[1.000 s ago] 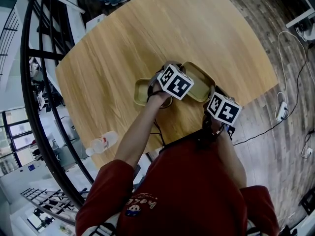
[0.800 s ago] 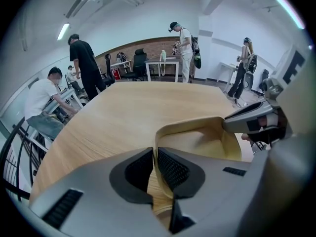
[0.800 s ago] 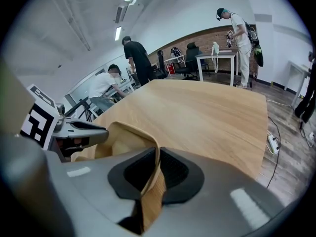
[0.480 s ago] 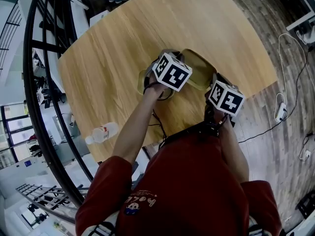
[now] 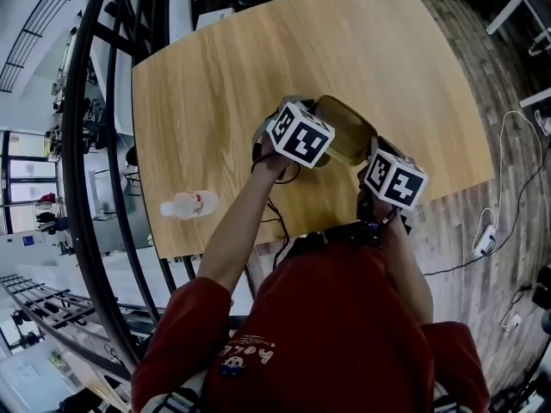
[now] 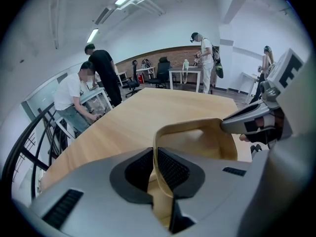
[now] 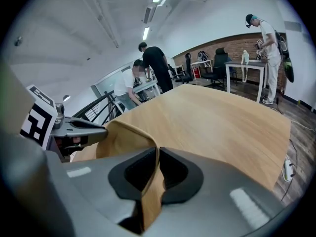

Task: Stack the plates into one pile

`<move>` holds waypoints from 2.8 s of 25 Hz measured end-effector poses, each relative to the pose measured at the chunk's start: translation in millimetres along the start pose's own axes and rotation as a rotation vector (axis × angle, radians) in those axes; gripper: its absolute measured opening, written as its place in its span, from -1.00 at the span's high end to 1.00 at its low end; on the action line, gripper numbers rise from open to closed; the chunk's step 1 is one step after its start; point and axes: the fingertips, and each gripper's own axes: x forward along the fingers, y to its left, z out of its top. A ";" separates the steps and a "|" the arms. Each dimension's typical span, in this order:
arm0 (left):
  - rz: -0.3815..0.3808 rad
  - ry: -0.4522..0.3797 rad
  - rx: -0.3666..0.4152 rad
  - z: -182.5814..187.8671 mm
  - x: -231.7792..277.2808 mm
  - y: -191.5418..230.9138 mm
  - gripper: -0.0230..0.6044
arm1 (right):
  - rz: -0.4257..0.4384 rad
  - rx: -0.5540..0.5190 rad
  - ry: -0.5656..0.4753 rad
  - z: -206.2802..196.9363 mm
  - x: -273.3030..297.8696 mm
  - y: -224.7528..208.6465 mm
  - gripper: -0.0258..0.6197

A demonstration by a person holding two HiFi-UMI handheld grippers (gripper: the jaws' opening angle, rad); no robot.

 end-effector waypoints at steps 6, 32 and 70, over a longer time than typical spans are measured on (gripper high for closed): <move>0.066 0.023 -0.087 -39.8 -23.8 34.2 0.81 | 0.075 -0.071 0.041 -13.3 10.4 47.6 0.81; 0.053 0.145 -0.216 -110.5 -18.2 55.3 0.81 | 0.104 -0.155 0.163 -47.3 38.5 84.8 0.81; 0.097 0.205 -0.189 -130.6 -8.2 47.3 0.75 | 0.077 -0.229 0.155 -54.9 49.4 82.4 0.75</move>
